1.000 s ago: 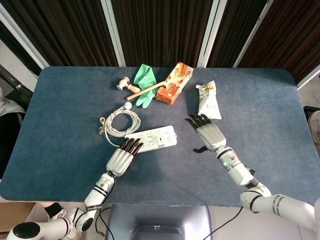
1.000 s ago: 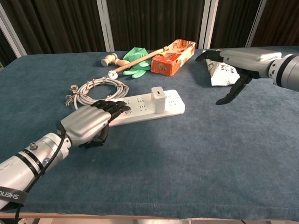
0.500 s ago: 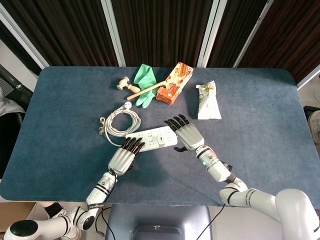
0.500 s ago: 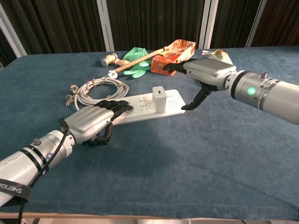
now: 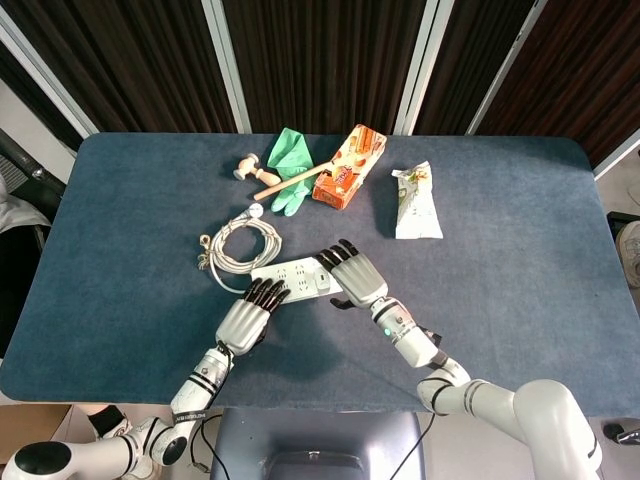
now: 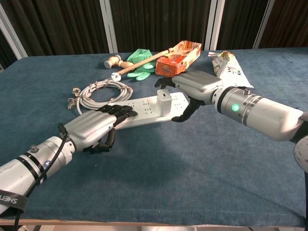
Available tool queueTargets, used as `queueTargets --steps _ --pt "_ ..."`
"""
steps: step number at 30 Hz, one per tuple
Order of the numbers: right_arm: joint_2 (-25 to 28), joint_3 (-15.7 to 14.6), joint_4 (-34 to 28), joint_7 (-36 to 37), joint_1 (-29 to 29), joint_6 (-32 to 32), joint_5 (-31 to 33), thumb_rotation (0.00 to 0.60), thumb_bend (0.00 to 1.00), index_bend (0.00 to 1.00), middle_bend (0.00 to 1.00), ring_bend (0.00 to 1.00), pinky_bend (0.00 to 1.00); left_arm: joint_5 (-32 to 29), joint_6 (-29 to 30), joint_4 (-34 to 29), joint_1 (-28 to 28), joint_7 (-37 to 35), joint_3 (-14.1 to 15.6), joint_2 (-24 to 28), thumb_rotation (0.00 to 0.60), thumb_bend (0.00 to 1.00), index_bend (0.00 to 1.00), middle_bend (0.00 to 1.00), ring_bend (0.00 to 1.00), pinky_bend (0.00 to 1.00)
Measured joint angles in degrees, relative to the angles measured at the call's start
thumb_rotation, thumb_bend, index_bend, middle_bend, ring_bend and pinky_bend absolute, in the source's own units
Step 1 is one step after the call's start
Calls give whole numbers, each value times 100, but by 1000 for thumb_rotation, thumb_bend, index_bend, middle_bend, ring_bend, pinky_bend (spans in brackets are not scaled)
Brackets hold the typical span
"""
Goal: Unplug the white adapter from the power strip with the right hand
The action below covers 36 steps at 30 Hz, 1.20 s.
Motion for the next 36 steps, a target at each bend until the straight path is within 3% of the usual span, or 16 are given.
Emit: queueTargets --steps 19,27,36 --pt "-546 51 597 -27 126 222 52 600 431 455 375 345 367 32 -7 1 -49 -75 42 27 600 909 0 0 0 74" --pt "-656 39 775 28 121 422 -4 600 443 616 487 474 482 16 -10 -32 -30 -70 79 50 600 907 0 0 0 74" --pt "-692 1 918 289 104 647 -125 600 452 694 531 534 515 31 1 -36 -25 -54 116 8 600 905 0 0 0 74"
